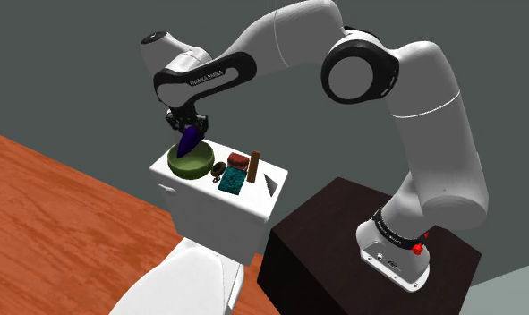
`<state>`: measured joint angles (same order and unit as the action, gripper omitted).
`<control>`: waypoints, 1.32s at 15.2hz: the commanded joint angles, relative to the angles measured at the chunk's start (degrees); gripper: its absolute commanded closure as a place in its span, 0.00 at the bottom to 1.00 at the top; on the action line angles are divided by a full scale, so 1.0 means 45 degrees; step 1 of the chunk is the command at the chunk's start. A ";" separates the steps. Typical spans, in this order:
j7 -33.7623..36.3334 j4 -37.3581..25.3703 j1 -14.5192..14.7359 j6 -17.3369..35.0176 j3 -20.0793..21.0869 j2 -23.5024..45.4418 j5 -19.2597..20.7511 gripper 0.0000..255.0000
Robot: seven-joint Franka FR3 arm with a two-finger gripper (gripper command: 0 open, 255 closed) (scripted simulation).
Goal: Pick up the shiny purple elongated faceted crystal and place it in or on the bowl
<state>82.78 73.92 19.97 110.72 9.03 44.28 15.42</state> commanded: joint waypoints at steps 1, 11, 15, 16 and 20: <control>0.0045 0.0156 -0.0008 0.0266 -0.0018 0.0107 0.0032 1.00; 0.0159 0.0292 0.0010 0.0856 -0.0078 0.0570 0.0121 1.00; 0.0159 0.0293 0.0010 0.0856 -0.0078 0.0569 0.0121 0.00; 0.0158 0.0292 0.0010 0.0856 -0.0078 0.0570 0.0121 0.00; 0.0158 0.0292 0.0010 0.0856 -0.0078 0.0570 0.0121 0.00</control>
<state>83.49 75.24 20.02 114.57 8.68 46.85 15.97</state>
